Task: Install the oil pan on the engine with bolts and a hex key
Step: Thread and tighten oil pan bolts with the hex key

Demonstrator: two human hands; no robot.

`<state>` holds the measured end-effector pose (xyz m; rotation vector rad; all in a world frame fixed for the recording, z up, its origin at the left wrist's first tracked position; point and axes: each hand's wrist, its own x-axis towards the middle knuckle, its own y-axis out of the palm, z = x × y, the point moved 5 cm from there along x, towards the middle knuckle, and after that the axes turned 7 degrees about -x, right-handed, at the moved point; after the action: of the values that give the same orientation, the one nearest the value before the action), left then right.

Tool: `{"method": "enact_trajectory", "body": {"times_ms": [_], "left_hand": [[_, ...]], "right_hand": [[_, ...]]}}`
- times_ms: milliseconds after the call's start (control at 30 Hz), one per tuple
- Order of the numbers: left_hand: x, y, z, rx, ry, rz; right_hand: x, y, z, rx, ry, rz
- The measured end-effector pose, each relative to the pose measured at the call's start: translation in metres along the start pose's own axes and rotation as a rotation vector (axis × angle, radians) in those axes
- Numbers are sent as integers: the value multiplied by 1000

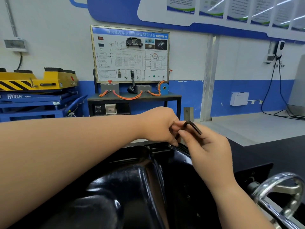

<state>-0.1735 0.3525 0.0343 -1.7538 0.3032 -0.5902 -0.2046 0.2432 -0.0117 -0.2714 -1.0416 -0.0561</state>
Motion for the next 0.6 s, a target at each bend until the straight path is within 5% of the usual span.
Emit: {"method": "enact_trajectory", "body": {"times_ms": [433,600], "left_hand": [[0,2,-3,-6,1,-39],[0,-3,-4,23,-7,-73]], "right_hand": [[1,-3,-6,-57,56,-87],[-2,1,-7,59,69,8]]}}
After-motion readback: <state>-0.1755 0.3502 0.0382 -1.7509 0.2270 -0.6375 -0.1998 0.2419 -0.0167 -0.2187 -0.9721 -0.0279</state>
